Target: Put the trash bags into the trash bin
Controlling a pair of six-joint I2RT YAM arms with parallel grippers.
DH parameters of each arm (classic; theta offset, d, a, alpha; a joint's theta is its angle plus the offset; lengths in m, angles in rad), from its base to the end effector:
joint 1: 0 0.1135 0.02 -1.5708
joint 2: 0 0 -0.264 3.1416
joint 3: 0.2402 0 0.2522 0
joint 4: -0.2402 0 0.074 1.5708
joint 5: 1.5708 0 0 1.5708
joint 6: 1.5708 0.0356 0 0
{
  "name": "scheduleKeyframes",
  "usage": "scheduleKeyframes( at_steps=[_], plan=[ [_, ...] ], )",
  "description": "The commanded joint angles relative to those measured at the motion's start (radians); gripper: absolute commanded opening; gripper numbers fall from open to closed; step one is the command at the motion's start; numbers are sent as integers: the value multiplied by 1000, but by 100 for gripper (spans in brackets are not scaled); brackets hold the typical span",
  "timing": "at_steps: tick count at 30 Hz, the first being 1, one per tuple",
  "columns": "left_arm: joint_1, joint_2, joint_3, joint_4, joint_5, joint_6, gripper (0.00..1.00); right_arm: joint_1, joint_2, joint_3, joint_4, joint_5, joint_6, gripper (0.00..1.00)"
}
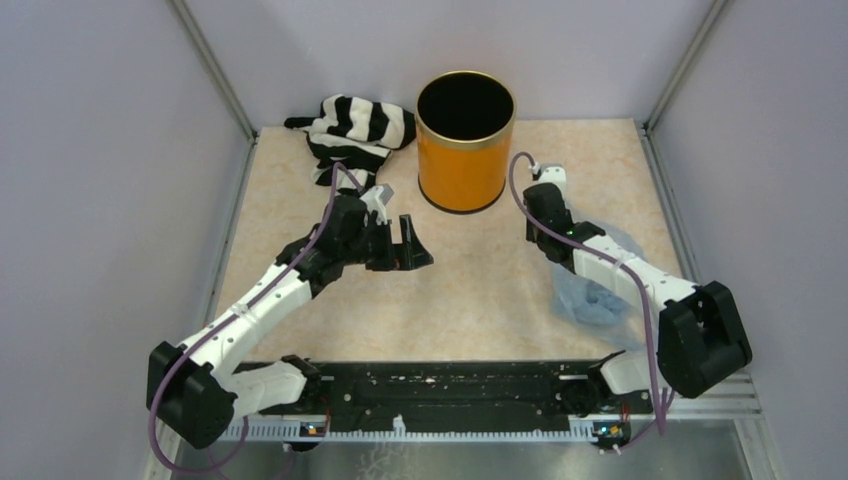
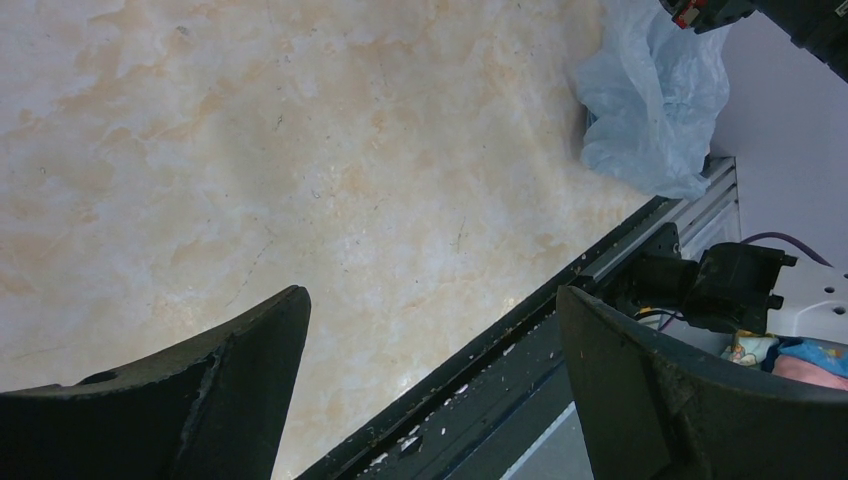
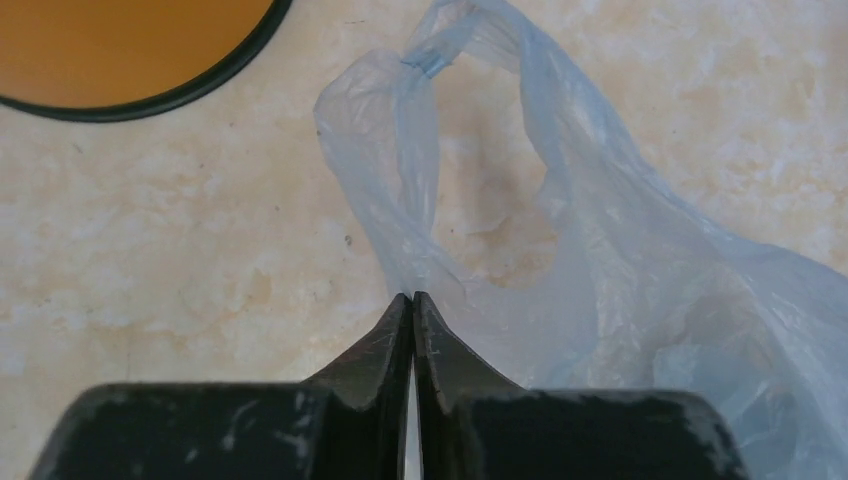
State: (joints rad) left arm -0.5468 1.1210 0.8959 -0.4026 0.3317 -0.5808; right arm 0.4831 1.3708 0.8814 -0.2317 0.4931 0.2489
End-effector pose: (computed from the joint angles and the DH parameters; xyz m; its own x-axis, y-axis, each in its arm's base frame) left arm 0.2028 -0.1370 0.2918 -0.8127 -0.1126 -0.5717 0.3240 0.7282 -0.6040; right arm 0.2656 0.1203 0.2405 -0.5899 -0.0644 -0.8049 0.0526 0.9916 -0.1179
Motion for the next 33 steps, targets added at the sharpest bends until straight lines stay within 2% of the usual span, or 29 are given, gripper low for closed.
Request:
scheduleKeyframes(
  at_steps=[1, 6, 16, 23, 33],
  plan=[
    [-3, -25, -15, 55, -1, -30, 98, -2, -69, 34, -15, -112, 68, 0],
    [-2, -24, -32, 76, 12, -71, 98, 51, -158, 1, 2, -305, 160, 0],
    [30, -22, -76, 156, 52, -112, 98, 256, -214, -79, 138, -486, 280, 0],
    [55, -15, -109, 215, 92, -126, 98, 306, -209, -115, 214, -565, 320, 0],
    [105, 37, -134, 299, 145, -136, 98, 362, -208, -164, 219, -602, 317, 0]
  ],
)
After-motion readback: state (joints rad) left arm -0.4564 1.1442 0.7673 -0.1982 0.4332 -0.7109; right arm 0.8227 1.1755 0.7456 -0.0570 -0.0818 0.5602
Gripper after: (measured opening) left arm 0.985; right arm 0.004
